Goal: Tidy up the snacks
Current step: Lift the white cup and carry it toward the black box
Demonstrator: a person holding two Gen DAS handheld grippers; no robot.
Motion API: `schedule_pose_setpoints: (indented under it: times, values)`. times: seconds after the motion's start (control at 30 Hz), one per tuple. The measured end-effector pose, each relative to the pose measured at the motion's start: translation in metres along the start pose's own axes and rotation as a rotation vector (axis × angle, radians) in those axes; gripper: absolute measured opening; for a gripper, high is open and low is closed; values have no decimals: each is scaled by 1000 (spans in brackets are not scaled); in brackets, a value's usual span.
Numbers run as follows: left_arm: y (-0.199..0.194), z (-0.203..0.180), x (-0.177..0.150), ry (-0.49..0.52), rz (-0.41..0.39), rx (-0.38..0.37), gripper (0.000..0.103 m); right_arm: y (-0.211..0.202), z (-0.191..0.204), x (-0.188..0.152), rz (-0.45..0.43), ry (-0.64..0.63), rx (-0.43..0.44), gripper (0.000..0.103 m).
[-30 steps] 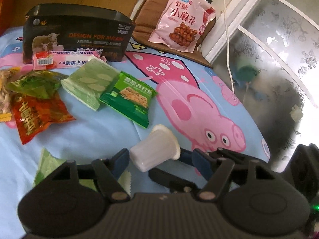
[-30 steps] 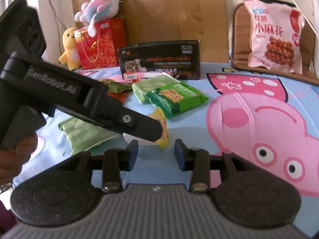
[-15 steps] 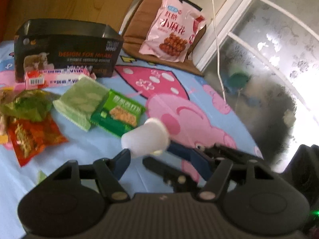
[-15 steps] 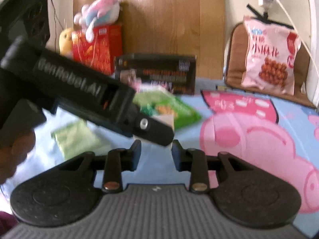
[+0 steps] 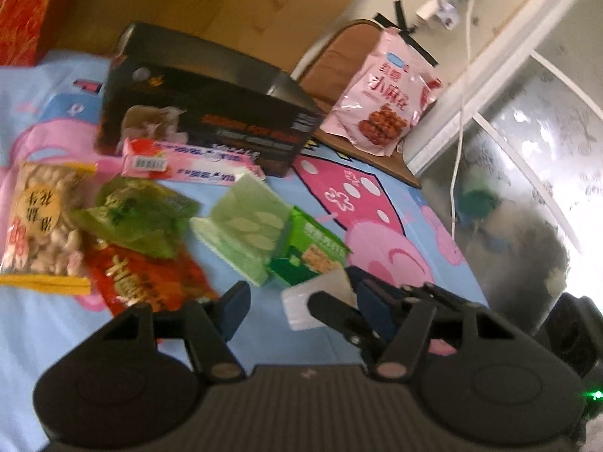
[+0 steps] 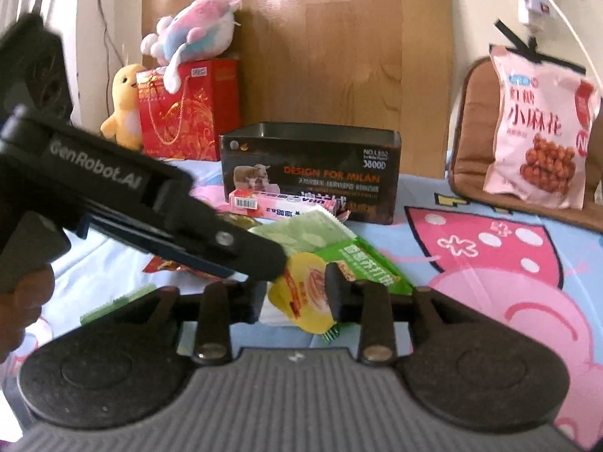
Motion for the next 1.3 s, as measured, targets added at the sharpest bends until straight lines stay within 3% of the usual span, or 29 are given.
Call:
schedule_pose_setpoints:
  times: [0.17, 0.4, 0.47, 0.53, 0.57, 0.7, 0.9, 1.1, 1.3]
  values:
    - [7, -6, -3, -3, 21, -30, 67, -4, -7, -10, 24, 57, 17, 57]
    - [30, -20, -24, 39, 92, -24, 66, 4, -2, -24, 108, 84, 53, 62]
    - [28, -21, -26, 44, 87, -19, 65, 2, 1, -26, 103, 60, 48, 61]
    - [28, -20, -27, 38, 88, -16, 57, -1, 4, -28, 100, 42, 43, 59]
    - [28, -19, -28, 38, 90, -10, 55, -1, 4, -28, 100, 28, 29, 50]
    - [21, -21, -23, 36, 81, -5, 55, -5, 7, -26, 96, 23, 22, 49]
    - [0, -24, 5, 5, 47, -63, 56, -5, 8, 7, 84, 16, 49, 49]
    - [0, -23, 10, -21, 95, -135, 56, -6, 5, 18, 119, 50, 48, 50]
    - [17, -37, -16, -6, 173, -179, 56, -25, 7, -6, 134, 24, -54, 50]
Point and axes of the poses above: each gripper's, at about its wrist camera, not at the fingertips, and y roughly the way its jaws point, z to its left, x to its top, the point moved 9 cm from there along y, roughly the way its jaws point, and after that the axes turned 2 degrees about -x, right-handed, at the moved point
